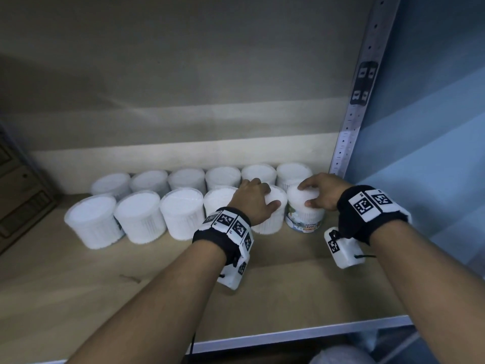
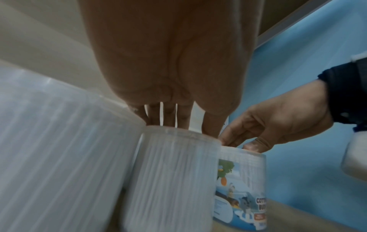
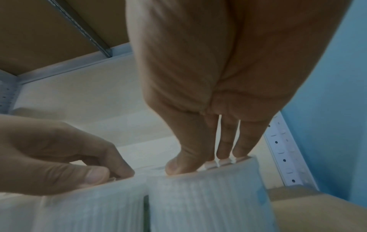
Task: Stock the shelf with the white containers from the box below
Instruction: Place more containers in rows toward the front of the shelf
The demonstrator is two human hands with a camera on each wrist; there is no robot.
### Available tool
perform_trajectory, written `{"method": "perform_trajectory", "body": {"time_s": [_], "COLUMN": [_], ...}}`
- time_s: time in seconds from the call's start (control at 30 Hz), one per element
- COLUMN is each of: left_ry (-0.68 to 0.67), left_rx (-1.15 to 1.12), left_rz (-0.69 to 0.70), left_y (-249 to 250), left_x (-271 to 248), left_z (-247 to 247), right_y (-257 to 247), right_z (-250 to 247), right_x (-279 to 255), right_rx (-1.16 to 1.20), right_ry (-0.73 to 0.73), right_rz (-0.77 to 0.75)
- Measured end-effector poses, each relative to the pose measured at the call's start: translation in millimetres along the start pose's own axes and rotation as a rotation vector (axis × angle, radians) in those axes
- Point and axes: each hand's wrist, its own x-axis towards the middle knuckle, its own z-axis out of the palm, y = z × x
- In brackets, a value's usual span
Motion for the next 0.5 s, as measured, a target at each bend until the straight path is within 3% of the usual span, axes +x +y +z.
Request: {"method": "perform_trajectory", "body": {"time_s": [0.3,0.5], "left_ry": [-0.037,-0.171], "left_rx": [0.006,0.028], "left_rz": [0.018,0.042], "left_y": [1.5,4.6], "left_x": [-1.1,0.5], "left_z": [-5.2,-16.2], "right_y": [2.9,7.7], "right_z": [2.5,5.0], "right_x": [2.1,5.9], "right_rx": [0.001,0.038], "right_ry": [0.018,0.028], "right_rz": [-0.028,-0.034]}}
